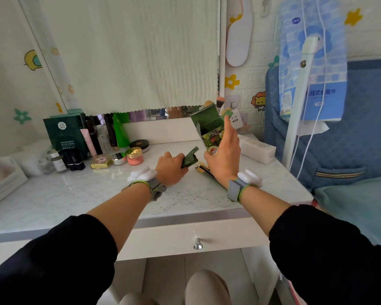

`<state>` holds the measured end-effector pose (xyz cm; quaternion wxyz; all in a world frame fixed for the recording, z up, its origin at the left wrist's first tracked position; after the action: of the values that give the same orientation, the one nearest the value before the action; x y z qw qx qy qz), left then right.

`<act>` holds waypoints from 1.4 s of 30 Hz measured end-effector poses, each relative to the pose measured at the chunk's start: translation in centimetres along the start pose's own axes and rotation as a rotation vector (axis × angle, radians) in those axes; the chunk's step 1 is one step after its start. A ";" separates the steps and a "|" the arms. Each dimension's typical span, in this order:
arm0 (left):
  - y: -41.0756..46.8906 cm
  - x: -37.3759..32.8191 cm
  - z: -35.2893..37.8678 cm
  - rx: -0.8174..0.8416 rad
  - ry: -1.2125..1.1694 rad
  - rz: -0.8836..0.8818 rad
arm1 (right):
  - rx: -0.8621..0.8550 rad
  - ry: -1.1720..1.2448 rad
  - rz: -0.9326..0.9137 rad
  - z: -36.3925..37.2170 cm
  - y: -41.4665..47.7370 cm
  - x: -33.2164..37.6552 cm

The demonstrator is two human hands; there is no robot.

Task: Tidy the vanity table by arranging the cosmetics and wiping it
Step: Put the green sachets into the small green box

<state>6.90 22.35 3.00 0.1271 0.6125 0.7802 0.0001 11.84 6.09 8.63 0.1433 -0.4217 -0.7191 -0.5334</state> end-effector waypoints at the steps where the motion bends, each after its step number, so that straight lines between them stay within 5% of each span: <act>1: 0.0 0.1 -0.4 -0.034 -0.009 -0.018 | 0.001 -0.004 0.002 0.0 0.0 0.0; 9: -0.6 0.8 -2.5 -0.301 -0.833 -0.136 | 0.004 0.007 -0.011 0.2 -0.2 0.6; 15: -1.3 0.8 -1.0 -0.417 -1.195 -0.223 | 0.011 0.001 -0.034 0.6 -0.5 0.6; 42: -3.4 2.3 1.2 -0.439 -1.299 -0.501 | 0.038 -0.009 -0.034 1.6 -0.7 0.5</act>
<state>3.42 23.55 0.82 0.6805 0.2523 0.6461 -0.2362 11.40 7.72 7.88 0.1389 -0.4090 -0.7367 -0.5203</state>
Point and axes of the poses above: each hand's wrist, its own y-axis towards the middle knuckle, its own z-axis out of the palm, x = y × z, the point moved 10 cm from there along y, towards the middle knuckle, and after that the axes turned 5 degrees about z, right-handed, at the moved point
